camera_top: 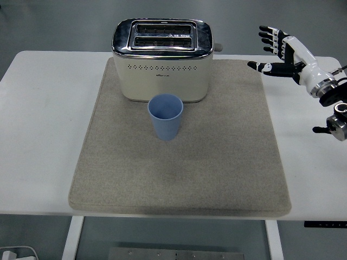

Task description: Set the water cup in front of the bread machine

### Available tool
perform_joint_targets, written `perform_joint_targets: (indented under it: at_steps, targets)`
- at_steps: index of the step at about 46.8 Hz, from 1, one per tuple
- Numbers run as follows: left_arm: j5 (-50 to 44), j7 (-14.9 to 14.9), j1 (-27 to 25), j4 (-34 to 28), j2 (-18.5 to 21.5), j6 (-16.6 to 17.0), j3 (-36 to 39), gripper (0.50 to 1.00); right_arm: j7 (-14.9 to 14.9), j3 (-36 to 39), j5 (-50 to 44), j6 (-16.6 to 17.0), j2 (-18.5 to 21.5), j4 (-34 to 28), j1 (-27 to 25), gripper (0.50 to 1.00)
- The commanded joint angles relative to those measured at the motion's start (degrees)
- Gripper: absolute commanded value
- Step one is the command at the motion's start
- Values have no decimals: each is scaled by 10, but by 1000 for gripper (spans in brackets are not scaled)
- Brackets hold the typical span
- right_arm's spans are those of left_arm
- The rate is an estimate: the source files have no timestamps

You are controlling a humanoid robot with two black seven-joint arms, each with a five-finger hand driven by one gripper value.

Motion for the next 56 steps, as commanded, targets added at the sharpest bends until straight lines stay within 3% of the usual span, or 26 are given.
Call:
perform_joint_targets:
  at_steps: [1, 15, 26, 36, 56]
  targets:
    - [0, 0, 0, 0, 0, 0, 0, 1000, 0, 6, 51, 1, 21, -51, 12, 921]
    - [0, 0, 0, 0, 0, 0, 0, 1000, -1, 1, 187, 2, 119, -209, 94, 919]
    - [0, 0, 0, 0, 0, 0, 0, 1000, -1, 7, 196, -4, 133, -217, 92, 921]
    - [0, 0, 0, 0, 0, 0, 0, 1000, -36, 5, 292, 1, 130, -225, 94, 921]
    - [0, 0, 0, 0, 0, 0, 0, 1000, -36, 6, 322, -1, 134, -231, 86, 921]
